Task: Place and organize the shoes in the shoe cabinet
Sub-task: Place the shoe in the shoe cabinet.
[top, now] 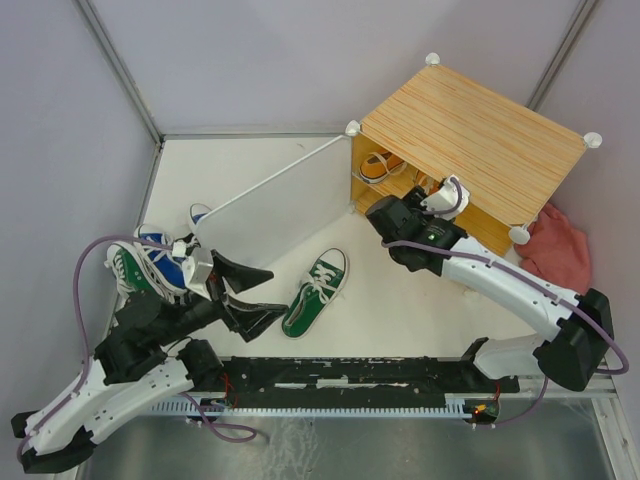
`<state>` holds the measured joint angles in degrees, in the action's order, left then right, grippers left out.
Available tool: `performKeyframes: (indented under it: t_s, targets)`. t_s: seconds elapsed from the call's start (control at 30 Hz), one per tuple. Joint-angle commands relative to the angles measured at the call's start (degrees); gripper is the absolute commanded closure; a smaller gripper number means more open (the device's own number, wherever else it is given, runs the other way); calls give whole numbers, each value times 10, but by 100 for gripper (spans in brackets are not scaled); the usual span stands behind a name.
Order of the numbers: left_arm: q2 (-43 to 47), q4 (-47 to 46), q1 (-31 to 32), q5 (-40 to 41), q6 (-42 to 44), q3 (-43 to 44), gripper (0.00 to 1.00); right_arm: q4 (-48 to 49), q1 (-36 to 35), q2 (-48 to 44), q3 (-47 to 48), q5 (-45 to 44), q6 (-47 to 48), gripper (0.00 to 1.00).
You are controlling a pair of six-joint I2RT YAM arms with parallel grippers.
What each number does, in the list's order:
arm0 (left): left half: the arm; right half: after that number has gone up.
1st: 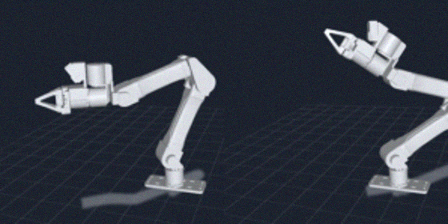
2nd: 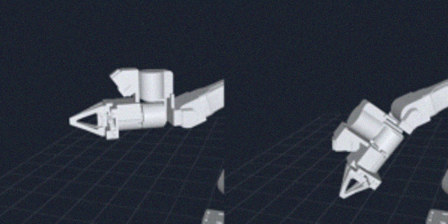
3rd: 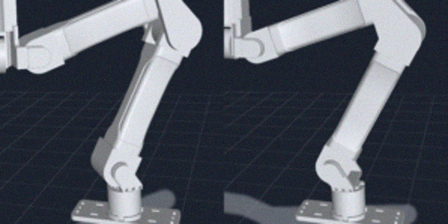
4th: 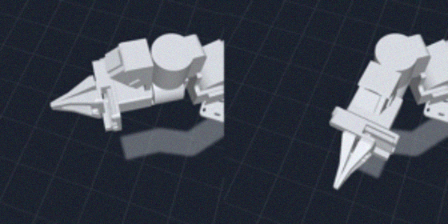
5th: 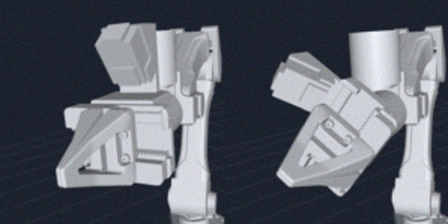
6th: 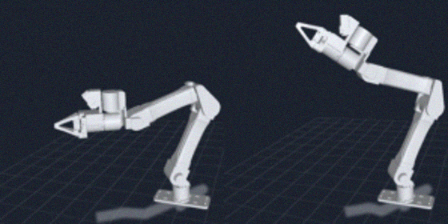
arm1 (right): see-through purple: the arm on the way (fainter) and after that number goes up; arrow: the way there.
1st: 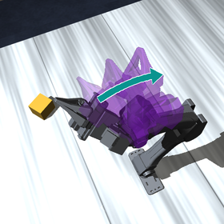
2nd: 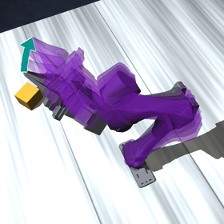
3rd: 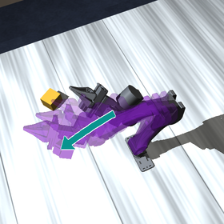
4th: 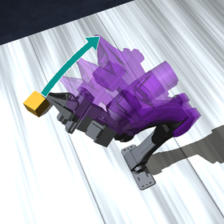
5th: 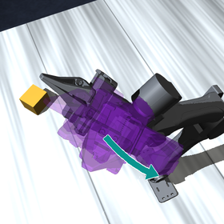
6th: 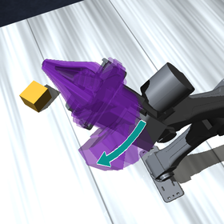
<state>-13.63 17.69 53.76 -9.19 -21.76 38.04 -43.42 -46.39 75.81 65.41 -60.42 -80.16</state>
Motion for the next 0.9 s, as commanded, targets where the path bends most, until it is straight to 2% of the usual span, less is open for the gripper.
performKeyframes:
  t_s: [0.0, 0.2, 0.33, 0.47, 0.57, 0.7, 0.87]
  targets:
    - [-34, -7, 0, -7, 9, 24, 1, 35, -3, -23, 31, 48, 72, 34]
    - [-83, -30, 0, -30, 7, 30, 1, 53, -20, -69, 37, 110, 183, 27]
    - [-132, -68, 0, -41, 17, 36, 1, 45, -24, -74, 71, 191, 330, 28]
    - [-206, -97, 0, -62, 27, 57, 1, 43, -31, -105, 92, 276, 437, 28]
    - [-285, -122, 1, -74, 29, 84, 1, 35, -32, -156, 106, 293, 467, 28]
    - [-391, -159, 11, -22, 51, 126, 1, 23, -32, -219, 152, 302, 516, 27]
    - [-518, -254, 60, 93, 103, 165, 1, -52, -32, -214, 259, 287, 572, 23]
